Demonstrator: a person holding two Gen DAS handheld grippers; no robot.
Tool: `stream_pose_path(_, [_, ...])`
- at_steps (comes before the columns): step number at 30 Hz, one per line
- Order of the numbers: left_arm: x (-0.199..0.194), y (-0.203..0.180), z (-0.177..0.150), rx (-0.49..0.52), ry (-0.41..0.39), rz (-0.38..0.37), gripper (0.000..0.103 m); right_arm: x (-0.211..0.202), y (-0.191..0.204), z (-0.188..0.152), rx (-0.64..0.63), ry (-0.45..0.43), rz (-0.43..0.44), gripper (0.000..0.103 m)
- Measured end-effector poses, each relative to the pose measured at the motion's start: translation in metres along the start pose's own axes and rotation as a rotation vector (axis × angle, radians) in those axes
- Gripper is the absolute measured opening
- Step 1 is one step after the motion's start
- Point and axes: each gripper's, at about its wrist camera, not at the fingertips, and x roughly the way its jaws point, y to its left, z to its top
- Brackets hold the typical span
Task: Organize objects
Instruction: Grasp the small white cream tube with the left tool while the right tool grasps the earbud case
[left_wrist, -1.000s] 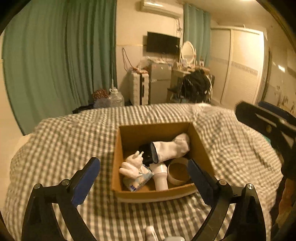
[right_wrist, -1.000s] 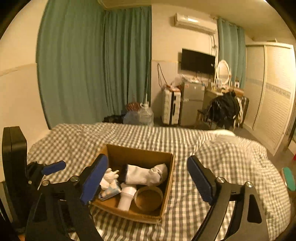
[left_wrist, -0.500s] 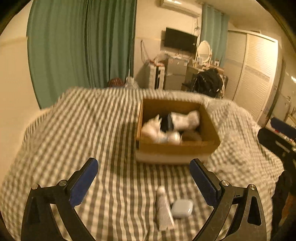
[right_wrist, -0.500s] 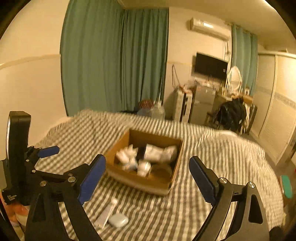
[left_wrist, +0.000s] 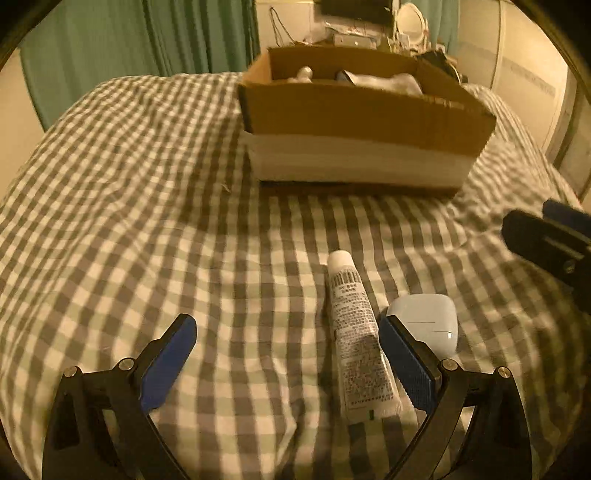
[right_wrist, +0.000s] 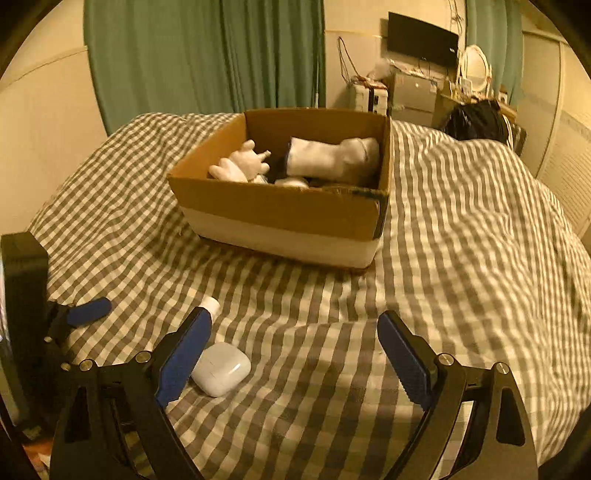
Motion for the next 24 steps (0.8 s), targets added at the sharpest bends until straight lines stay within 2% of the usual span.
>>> stream_pose_path(2, [0.006,-0.005,0.0,0.008,0.013,-0.014,0.092,-0.002,0.0,-0.002,0.0,-0.003,0.002,0.092])
stream_pose_path(4, [0.015,-0.008,0.002,0.009,0.046,-0.057,0.09,-0.003,0.0,-0.004,-0.005,-0.011,0.001,0.092])
stream_pose_path(7, [0.025,-0.009,0.0,-0.004,0.082,-0.126,0.079,-0.004,0.003,-0.003,-0.007,-0.01,-0.002,0.092])
stream_pose_path(9, [0.023,-0.013,-0.002,0.016,0.075,-0.139,0.065,-0.003,0.003,-0.004,-0.005,-0.004,-0.008,0.092])
stream_pose_path(10, [0.021,-0.017,-0.003,0.036,0.069,-0.145,0.055,-0.002,0.003,-0.004,-0.003,-0.001,-0.01,0.092])
stream_pose_path(11, [0.019,-0.019,-0.004,0.048,0.064,-0.153,0.039,-0.001,0.003,-0.004,-0.002,-0.001,-0.012,0.092])
stream_pose_path(13, [0.015,-0.022,-0.006,0.06,0.047,-0.148,0.03,-0.001,0.002,-0.005,0.001,0.001,-0.009,0.092])
stream_pose_path(17, [-0.001,-0.009,-0.009,0.011,0.015,-0.156,0.028,0.001,0.002,-0.005,0.002,0.008,-0.009,0.091])
stream_pose_path(24, [-0.028,0.017,-0.004,-0.028,-0.051,-0.035,0.028,0.022,0.012,-0.009,-0.036,0.082,-0.017,0.091])
